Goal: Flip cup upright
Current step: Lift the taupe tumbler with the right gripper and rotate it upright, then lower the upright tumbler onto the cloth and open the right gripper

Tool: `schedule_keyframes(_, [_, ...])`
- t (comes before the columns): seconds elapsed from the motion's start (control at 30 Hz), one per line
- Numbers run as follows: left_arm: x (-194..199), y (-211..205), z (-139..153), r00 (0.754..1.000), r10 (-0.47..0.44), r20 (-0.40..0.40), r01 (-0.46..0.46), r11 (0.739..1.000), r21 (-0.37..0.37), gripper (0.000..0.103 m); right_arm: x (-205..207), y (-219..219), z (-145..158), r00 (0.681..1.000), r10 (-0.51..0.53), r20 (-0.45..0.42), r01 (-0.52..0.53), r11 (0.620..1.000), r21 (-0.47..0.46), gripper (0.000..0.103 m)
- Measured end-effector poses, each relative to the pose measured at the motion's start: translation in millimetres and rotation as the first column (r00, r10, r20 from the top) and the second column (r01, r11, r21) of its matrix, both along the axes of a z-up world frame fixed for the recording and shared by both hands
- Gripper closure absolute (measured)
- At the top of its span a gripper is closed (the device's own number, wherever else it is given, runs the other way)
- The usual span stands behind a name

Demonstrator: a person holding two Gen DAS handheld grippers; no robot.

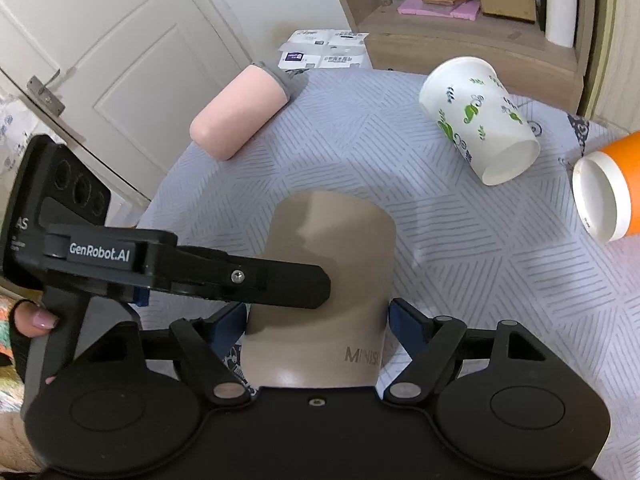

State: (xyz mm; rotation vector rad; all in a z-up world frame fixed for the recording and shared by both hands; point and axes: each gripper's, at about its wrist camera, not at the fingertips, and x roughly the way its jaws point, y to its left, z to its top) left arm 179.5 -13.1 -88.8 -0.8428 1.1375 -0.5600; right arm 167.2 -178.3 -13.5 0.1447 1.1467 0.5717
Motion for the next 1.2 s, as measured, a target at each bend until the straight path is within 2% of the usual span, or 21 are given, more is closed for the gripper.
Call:
schedule_keyframes(0.13, [-1, -8, 1, 1.0, -0.008, 0.03, 0.008, 1.0, 0.023, 0.024, -10, 1, -1, 0.998, 0.029, 0.06, -0.029, 1.0, -0.004, 0.02])
schedule_keyframes(0.33, [-19, -16, 18, 0.983, -0.063, 0.171, 0.045, 0.993, 0.104, 0.025, -35, 4, 5, 0.982, 0.074, 0.172, -0.07, 0.997, -0.03, 0.021])
schedule_keyframes(0.53, [-54, -21, 31, 0.935, -0.119, 0.334, 0.054, 0.978, 0.2, 0.025, -68, 5, 6, 0.944, 0.117, 0.308, -0.102, 0.993, -0.063, 0.021])
schedule_keyframes(0.7, [-79, -25, 40, 0.888, -0.17, 0.427, 0.057, 0.962, 0.266, 0.025, -101, 6, 3, 0.889, 0.142, 0.436, -0.106, 0.989, -0.106, 0.021])
schedule_keyframes(0.87, [-97, -30, 47, 0.845, -0.222, 0.487, 0.052, 0.94, 0.337, 0.025, -121, 12, -1, 0.842, 0.155, 0.517, -0.094, 0.985, -0.142, 0.021])
schedule_keyframes(1.1, [-103, -36, 54, 0.81, -0.253, 0.529, 0.02, 0.913, 0.407, 0.026, -123, 15, -6, 0.823, 0.134, 0.552, -0.079, 0.989, -0.122, 0.021])
schedule_keyframes(1.2, [-99, -35, 57, 0.805, -0.256, 0.535, 0.006, 0.906, 0.424, 0.026, -118, 20, -7, 0.817, 0.127, 0.563, -0.075, 0.991, -0.114, 0.021])
